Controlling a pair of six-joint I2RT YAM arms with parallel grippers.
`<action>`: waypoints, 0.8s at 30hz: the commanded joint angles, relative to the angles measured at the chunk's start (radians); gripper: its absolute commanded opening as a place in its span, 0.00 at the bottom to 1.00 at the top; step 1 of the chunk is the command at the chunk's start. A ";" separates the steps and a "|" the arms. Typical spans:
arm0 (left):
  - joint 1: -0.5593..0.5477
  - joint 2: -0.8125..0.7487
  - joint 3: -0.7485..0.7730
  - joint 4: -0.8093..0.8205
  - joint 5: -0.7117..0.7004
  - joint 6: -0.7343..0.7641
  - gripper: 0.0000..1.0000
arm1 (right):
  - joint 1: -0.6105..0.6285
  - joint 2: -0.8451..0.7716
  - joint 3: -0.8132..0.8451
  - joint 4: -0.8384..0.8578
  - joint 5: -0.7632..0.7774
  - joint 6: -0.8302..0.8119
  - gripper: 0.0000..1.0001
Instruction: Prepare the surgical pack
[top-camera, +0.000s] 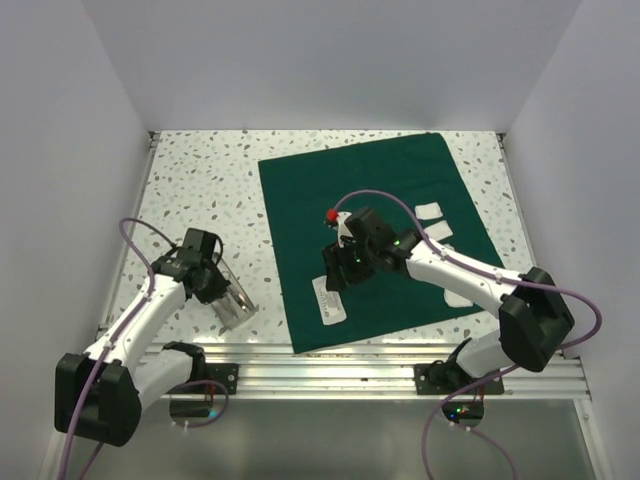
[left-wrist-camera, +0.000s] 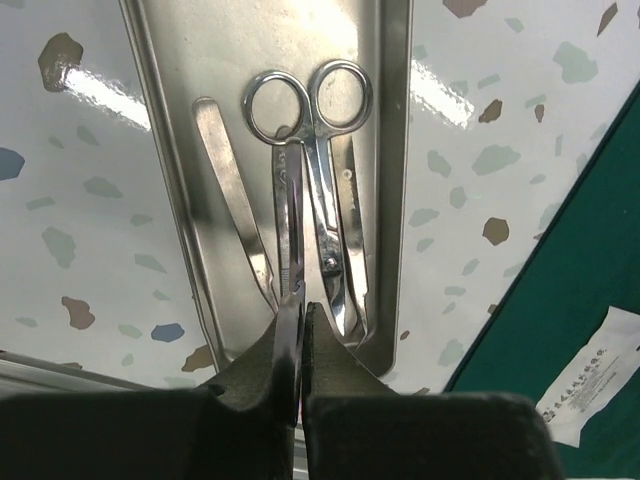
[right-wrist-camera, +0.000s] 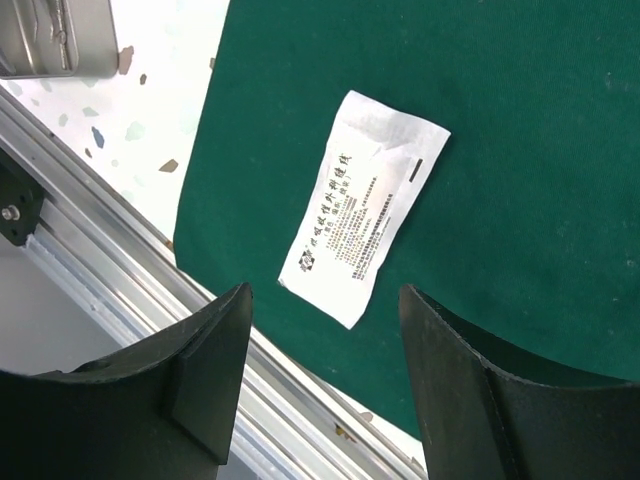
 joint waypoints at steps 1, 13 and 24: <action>0.034 0.022 -0.018 0.079 -0.001 0.058 0.00 | 0.001 0.010 -0.012 0.036 0.010 0.021 0.64; 0.141 0.053 -0.069 0.177 0.131 0.098 0.34 | 0.001 0.111 -0.008 0.042 0.022 0.036 0.63; 0.140 -0.168 -0.047 0.122 0.293 0.111 0.57 | -0.002 0.211 0.006 0.059 0.013 0.010 0.50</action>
